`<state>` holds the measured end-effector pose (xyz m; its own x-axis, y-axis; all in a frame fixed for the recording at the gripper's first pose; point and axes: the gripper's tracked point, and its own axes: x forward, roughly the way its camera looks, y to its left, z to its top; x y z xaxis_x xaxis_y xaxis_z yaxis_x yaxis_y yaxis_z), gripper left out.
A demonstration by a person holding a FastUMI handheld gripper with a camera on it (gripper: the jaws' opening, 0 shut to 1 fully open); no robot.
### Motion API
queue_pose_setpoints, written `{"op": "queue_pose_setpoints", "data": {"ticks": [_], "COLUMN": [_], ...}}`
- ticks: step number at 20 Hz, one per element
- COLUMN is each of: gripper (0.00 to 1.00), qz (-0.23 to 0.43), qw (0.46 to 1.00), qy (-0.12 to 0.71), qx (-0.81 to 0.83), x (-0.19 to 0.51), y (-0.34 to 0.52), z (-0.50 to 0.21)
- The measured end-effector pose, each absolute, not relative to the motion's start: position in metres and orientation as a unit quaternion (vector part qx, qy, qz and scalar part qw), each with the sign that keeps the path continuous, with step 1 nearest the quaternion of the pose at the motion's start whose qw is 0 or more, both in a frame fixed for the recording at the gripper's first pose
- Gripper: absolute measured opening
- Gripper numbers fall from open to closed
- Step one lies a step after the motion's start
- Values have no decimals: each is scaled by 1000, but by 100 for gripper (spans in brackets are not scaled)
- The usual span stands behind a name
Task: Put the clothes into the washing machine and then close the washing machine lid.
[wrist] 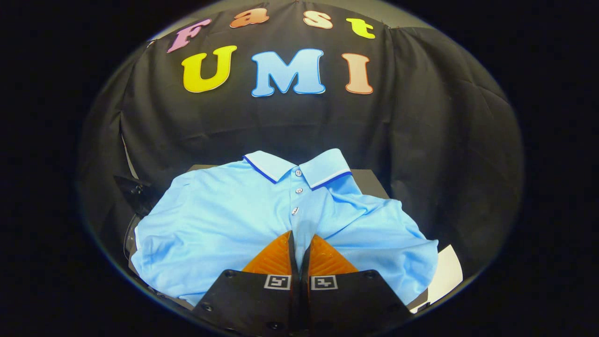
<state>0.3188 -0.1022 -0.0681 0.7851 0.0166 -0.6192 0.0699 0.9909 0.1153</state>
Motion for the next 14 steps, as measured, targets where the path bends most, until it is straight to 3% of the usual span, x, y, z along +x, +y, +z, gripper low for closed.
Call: {"op": "queue_pose_setpoints", "data": {"ticks": [14], "gripper": [2], "qz": [11], "qw": [952], "qy": [266], "qx": [153], "x": [311], "y": [-101], "z": [-20]}}
